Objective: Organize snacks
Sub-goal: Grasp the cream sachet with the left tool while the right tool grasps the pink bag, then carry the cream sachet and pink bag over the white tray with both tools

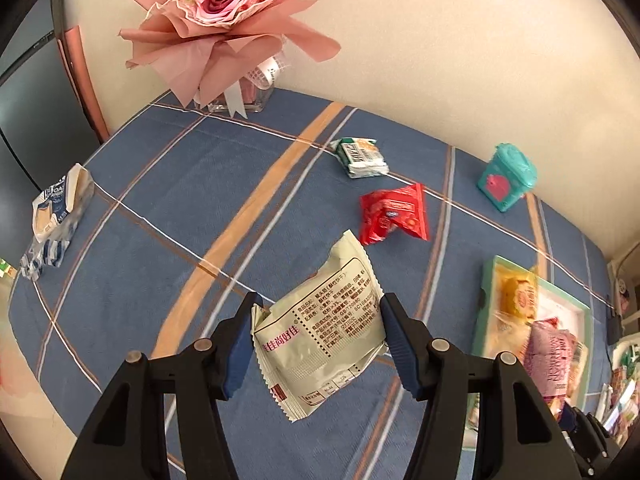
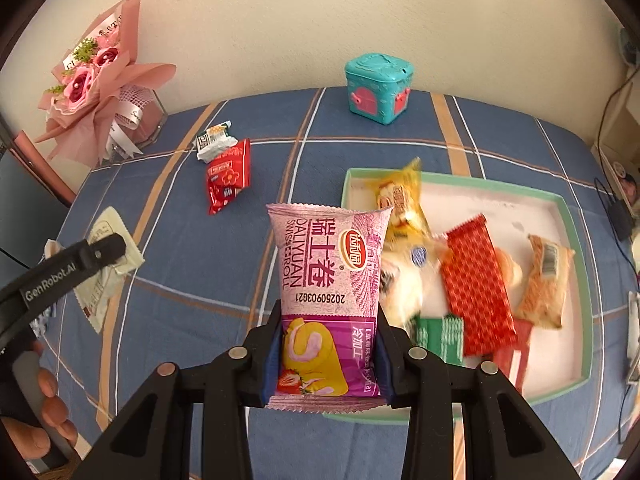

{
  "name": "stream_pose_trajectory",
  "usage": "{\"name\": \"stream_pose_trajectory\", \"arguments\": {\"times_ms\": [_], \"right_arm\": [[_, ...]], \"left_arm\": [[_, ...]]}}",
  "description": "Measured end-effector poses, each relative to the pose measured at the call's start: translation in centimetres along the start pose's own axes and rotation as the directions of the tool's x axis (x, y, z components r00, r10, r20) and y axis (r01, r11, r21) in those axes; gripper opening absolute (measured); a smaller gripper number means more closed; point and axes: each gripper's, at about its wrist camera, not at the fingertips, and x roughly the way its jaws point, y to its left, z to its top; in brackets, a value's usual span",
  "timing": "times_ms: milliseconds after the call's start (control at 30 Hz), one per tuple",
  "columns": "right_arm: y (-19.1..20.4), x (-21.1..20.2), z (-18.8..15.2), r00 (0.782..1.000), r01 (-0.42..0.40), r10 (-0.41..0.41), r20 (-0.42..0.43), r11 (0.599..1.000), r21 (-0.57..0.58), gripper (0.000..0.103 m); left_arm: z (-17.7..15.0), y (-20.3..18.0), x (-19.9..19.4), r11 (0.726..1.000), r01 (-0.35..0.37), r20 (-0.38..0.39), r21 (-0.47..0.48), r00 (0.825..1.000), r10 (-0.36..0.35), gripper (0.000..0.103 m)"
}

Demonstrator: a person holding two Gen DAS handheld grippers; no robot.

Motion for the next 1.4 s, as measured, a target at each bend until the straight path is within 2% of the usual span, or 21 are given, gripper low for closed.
{"name": "stream_pose_trajectory", "arguments": {"times_ms": [400, 733, 933, 1167, 1400], "right_arm": [[-1.4, -1.5, -2.2, 1.0, -0.018, 0.018, 0.004, 1.0, -0.004, 0.041], [-5.7, -1.9, -1.3, 1.0, 0.004, -0.005, 0.012, 0.996, 0.095, 0.041], [-10.2, -2.2, -1.2, 0.999, 0.039, -0.041, 0.006, 0.979, 0.202, 0.041], [-16.2, -2.6, -1.8, 0.996, 0.087, -0.088, -0.012, 0.937, 0.338, 0.041], [-20.4, -3.5, -2.6, 0.992, 0.122, -0.127, -0.016, 0.902, 0.413, 0.041]], "left_arm": [[-2.8, -4.3, -1.4, 0.995, 0.023, 0.009, 0.092, 1.0, -0.024, 0.062], [-4.4, -9.1, -1.9, 0.98, 0.076, 0.002, 0.185, 0.997, -0.078, 0.062], [-6.2, -13.7, -2.5, 0.95, 0.127, -0.011, 0.286, 0.992, -0.129, 0.062], [-8.5, -18.6, -3.0, 0.893, 0.175, -0.037, 0.414, 0.984, -0.176, 0.063], [-9.4, -21.2, -3.3, 0.861, 0.202, -0.046, 0.466, 0.978, -0.205, 0.063]]}}
